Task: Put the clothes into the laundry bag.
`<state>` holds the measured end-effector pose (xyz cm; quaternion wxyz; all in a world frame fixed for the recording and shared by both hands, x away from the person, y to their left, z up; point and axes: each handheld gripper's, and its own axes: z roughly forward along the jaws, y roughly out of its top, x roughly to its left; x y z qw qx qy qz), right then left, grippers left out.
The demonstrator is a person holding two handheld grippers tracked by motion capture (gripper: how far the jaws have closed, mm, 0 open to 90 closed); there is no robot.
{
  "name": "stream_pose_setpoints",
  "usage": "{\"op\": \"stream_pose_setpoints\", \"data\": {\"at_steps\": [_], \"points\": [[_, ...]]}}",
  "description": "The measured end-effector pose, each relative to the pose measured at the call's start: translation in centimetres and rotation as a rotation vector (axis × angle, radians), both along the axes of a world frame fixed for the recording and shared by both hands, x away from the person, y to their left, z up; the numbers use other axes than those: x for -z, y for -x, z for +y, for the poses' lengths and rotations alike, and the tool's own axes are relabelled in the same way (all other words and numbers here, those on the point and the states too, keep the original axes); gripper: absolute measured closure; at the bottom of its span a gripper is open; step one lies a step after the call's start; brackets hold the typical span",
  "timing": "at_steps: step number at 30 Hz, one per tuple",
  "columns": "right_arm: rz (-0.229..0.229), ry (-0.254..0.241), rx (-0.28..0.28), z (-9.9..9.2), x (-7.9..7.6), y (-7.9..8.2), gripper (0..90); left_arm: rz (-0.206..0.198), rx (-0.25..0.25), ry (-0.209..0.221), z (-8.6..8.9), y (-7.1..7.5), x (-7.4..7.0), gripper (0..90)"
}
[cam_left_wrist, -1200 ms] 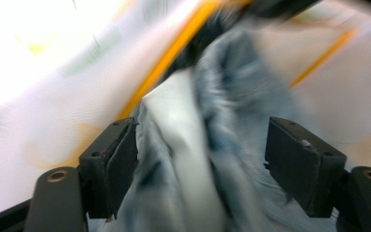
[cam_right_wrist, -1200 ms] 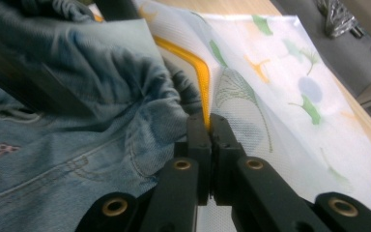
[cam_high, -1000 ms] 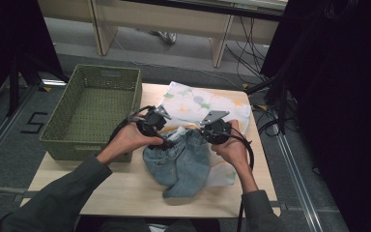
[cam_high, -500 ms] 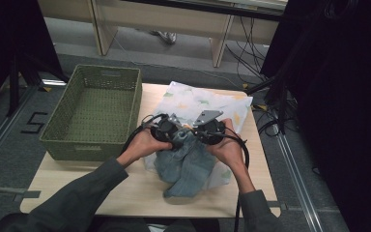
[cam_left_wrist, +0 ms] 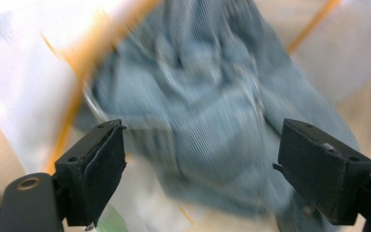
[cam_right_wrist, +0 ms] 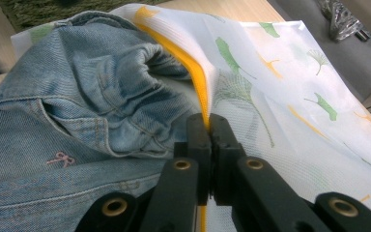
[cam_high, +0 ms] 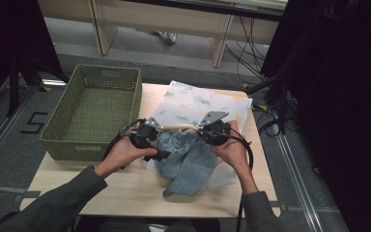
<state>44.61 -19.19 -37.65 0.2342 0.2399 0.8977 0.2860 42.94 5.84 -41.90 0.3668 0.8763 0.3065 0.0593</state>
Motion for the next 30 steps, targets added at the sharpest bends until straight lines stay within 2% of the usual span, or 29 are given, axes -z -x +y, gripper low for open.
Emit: {"op": "stream_pose_setpoints", "data": {"at_steps": [1,2,3,5,6,7,8,9,10,11,12,13,14,15,16,17,18,19,20,21,22,25,26,27,28,29,30], "points": [[0.000,0.000,0.000,0.0,0.0,0.0,89.8,0.000,0.000,0.000,0.0,0.0,0.0,16.4],[0.014,-0.009,0.021,0.2,0.0,0.2,89.8,0.017,0.051,-0.063,0.0,0.2,0.4,16.3],[0.014,-0.009,0.021,0.2,0.0,0.2,89.8,0.024,0.065,-0.078,-0.4,0.3,1.1,16.3],[0.003,-0.001,0.000,0.4,0.1,0.1,89.8,0.017,0.059,-0.119,-1.9,0.1,3.0,16.3],[0.007,-0.005,0.006,0.6,0.1,0.2,89.8,0.014,0.066,-0.117,-2.3,-0.1,3.5,22.7],[0.009,0.000,-0.005,0.6,0.1,0.2,89.8,-0.018,0.066,-0.101,-3.1,-0.6,4.1,41.0],[-0.003,-0.012,-0.004,0.9,0.2,0.2,89.8,-0.049,0.057,-0.122,-3.6,-1.0,4.2,64.9],[0.005,-0.007,-0.018,0.9,0.1,0.1,89.8,-0.088,0.035,-0.104,-4.3,-1.7,3.8,69.4],[0.009,-0.007,-0.027,1.0,0.0,0.1,89.8,-0.088,0.035,-0.104,-4.3,-1.7,3.8,71.0],[0.009,-0.007,-0.027,1.0,0.0,0.1,89.8,-0.091,0.029,-0.072,-4.6,-2.1,3.2,71.0],[-0.008,-0.007,-0.042,1.2,-0.2,0.3,89.8,-0.115,0.008,-0.021,-5.2,-2.7,1.4,71.3],[-0.004,-0.013,-0.032,1.2,-0.4,0.5,89.8,-0.134,-0.015,0.014,-5.5,-3.0,0.6,71.6],[-0.012,-0.018,-0.033,1.2,-0.7,0.5,89.8,-0.134,-0.015,0.014,-5.5,-3.0,0.6,71.6],[-0.025,-0.023,-0.027,1.2,-0.9,0.6,89.8,-0.153,-0.024,0.024,-5.9,-4.0,-0.3,71.9],[-0.025,-0.023,-0.033,1.1,-1.1,0.6,89.9,-0.153,-0.042,0.027,-6.1,-4.5,-0.2,72.0],[-0.028,-0.026,-0.021,0.9,-1.2,0.7,89.8,-0.153,-0.042,0.027,-6.1,-4.5,-0.2,71.9],[-0.021,-0.028,-0.018,0.7,-1.2,0.6,89.8,-0.148,-0.059,0.042,-6.2,-5.1,0.4,71.3],[-0.019,-0.025,-0.017,0.5,-1.1,0.5,89.8,-0.088,-0.092,0.062,-6.5,-5.9,2.4,67.9],[-0.017,-0.022,-0.008,0.3,-0.9,0.5,89.8,-0.050,-0.070,0.024,-6.4,-6.1,3.3,60.6],[-0.008,-0.014,0.001,0.1,-0.6,0.4,89.8,-0.031,-0.071,0.019,-6.4,-5.9,4.0,51.3],[0.002,-0.008,0.009,-0.2,-0.2,0.3,89.8,-0.037,-0.081,0.015,-6.1,-5.6,4.4,45.4],[0.015,-0.006,0.016,-0.8,0.5,-0.1,89.8,-0.043,-0.059,0.017,-5.1,-4.8,4.1,29.9],[0.015,-0.006,0.016,-0.8,0.5,-0.1,89.8,-0.040,-0.061,0.022,-4.8,-4.2,3.8,29.9],[0.031,-0.005,0.015,-0.9,0.6,-0.1,89.8,-0.040,-0.032,0.016,-4.3,-3.7,3.3,24.6],[0.017,-0.004,0.011,-0.9,0.6,-0.2,89.8,-0.047,-0.022,0.005,-3.7,-2.7,2.6,20.8],[0.021,-0.011,0.016,-0.9,0.4,-0.1,89.8,-0.046,-0.017,0.002,-3.3,-2.2,2.4,16.1],[0.012,-0.013,0.021,-1.0,0.3,0.0,89.8,-0.043,-0.006,0.006,-2.9,-1.7,2.4,15.1]]}}
